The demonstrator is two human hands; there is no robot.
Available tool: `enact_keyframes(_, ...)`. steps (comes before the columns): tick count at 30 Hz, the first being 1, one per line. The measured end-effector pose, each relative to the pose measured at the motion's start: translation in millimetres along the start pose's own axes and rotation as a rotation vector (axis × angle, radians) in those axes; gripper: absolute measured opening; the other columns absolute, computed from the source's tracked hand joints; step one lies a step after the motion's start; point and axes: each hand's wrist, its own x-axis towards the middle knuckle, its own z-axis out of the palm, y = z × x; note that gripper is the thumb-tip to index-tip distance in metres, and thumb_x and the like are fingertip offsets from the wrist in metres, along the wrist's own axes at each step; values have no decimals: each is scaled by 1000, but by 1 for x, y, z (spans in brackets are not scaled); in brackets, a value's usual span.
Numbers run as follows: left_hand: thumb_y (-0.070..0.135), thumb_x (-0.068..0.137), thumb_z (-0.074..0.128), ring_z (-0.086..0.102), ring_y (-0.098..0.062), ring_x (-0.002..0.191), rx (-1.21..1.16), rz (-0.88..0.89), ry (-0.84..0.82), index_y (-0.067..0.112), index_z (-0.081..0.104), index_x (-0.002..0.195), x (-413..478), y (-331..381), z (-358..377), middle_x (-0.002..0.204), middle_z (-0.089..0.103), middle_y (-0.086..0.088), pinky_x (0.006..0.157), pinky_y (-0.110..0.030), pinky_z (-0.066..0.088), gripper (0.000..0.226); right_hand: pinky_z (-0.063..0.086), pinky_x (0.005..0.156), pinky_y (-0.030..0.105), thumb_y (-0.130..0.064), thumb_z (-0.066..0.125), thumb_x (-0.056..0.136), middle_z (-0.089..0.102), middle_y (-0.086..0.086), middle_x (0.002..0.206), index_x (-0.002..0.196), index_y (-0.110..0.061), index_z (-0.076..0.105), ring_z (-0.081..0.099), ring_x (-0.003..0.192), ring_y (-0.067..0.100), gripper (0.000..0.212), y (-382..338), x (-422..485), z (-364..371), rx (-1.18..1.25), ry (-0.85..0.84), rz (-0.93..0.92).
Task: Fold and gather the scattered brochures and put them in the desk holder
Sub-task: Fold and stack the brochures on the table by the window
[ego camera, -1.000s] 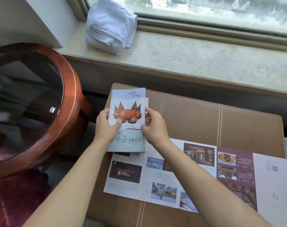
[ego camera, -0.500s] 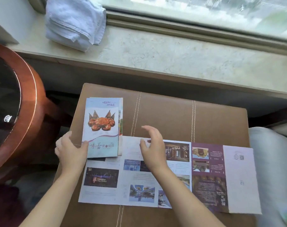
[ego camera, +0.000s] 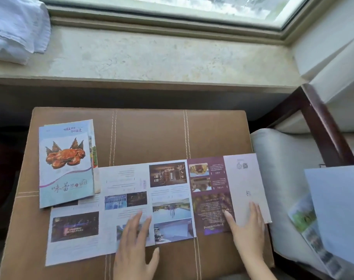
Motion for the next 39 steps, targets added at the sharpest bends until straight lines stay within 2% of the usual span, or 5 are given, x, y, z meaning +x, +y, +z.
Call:
enact_keyframes(5,53,87,44,-27,-11,140,166,31,-123,39,-12,147,11,25,39,156,-27,11,120,-34,6,83,13,120,36,-57,50,86,6,0,162,152,-16,13,4,149,17,86,6,-9,19,-115,-9,-83)
enact_keyframes(12,45,44,85,57,-30,123,278,81,-159,24,63,125,4,37,45,140,54,-8,88,-41,54,87,49,93,38,-27,57,92,60,-3,132,128,-21,59,51,124,18,36,-5,-35,15,122,148,-125)
enact_keyframes(17,58,89,35,-11,-12,149,127,19,-136,43,1,148,5,38,44,157,-22,14,118,-33,19,69,46,75,14,-6,68,82,68,-15,97,107,-26,72,64,89,13,32,-34,-73,-1,299,284,-241)
enact_keyframes(27,55,90,33,39,-15,126,-308,-229,249,24,51,126,29,29,3,133,50,6,102,-30,32,51,57,77,25,-43,82,59,69,-6,114,102,-31,73,65,104,12,45,-88,-124,32,16,-150,-558)
enact_keyframes(39,60,91,30,-18,-15,147,37,-314,79,22,-14,150,34,16,28,158,-25,4,121,-35,3,83,47,88,40,-32,71,76,57,6,103,100,-15,58,55,102,27,32,-108,-31,39,348,-284,164)
